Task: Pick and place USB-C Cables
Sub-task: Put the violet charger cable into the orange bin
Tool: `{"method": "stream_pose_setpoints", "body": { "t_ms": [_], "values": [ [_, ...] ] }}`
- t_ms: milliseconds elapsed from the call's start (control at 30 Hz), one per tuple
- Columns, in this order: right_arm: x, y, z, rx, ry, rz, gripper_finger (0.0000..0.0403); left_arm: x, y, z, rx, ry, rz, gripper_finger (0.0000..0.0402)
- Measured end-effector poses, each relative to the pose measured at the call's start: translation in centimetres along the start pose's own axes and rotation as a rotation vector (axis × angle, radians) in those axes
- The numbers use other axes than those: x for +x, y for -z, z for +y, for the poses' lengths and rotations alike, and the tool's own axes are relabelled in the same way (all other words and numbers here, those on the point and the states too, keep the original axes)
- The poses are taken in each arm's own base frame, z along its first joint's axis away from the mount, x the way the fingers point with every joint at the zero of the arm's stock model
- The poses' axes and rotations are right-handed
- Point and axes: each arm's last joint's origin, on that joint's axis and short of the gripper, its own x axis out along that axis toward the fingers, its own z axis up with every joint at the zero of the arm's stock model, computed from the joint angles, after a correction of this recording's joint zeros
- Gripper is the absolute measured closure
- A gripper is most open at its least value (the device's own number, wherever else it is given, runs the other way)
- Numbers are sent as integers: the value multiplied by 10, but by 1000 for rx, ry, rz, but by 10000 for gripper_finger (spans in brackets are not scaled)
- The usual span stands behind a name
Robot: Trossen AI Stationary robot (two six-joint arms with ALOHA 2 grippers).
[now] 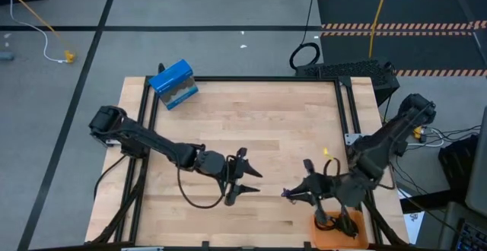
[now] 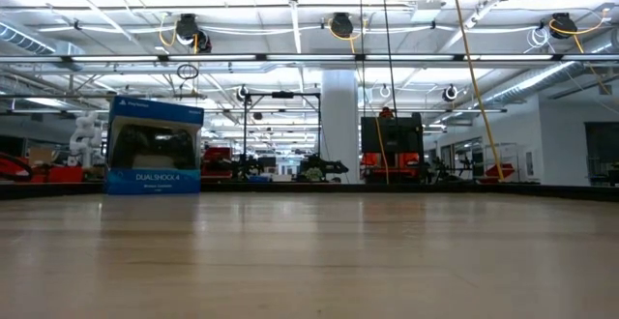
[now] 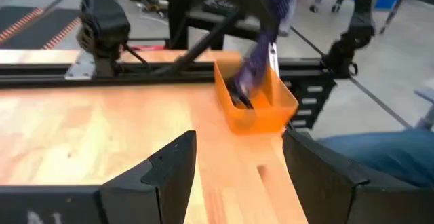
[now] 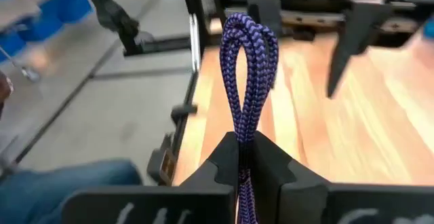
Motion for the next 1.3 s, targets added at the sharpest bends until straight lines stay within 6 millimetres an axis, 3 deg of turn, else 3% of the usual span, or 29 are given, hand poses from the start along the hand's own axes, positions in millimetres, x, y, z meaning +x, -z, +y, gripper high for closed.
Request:
{"method": "stream_pose_setpoints", "body": {
  "t_ms": [200,400,600,767,1300],
  "values": [
    [-24,-33,12,122,54,205,397,0,2,-3,0,8,12,179],
    [-27,-48,25,265,37,455,397,0,3,-3,-3,6,26,179],
    [-16,-32,37,403,85,814,397,0,3,2,9,-6,27,179],
    [-13,-17,49,514,81,1010,397,1,2,7,13,-19,25,179],
    [-38,0,71,628,168,1114,397,1,1,19,7,-50,20,179]
  ]
}}
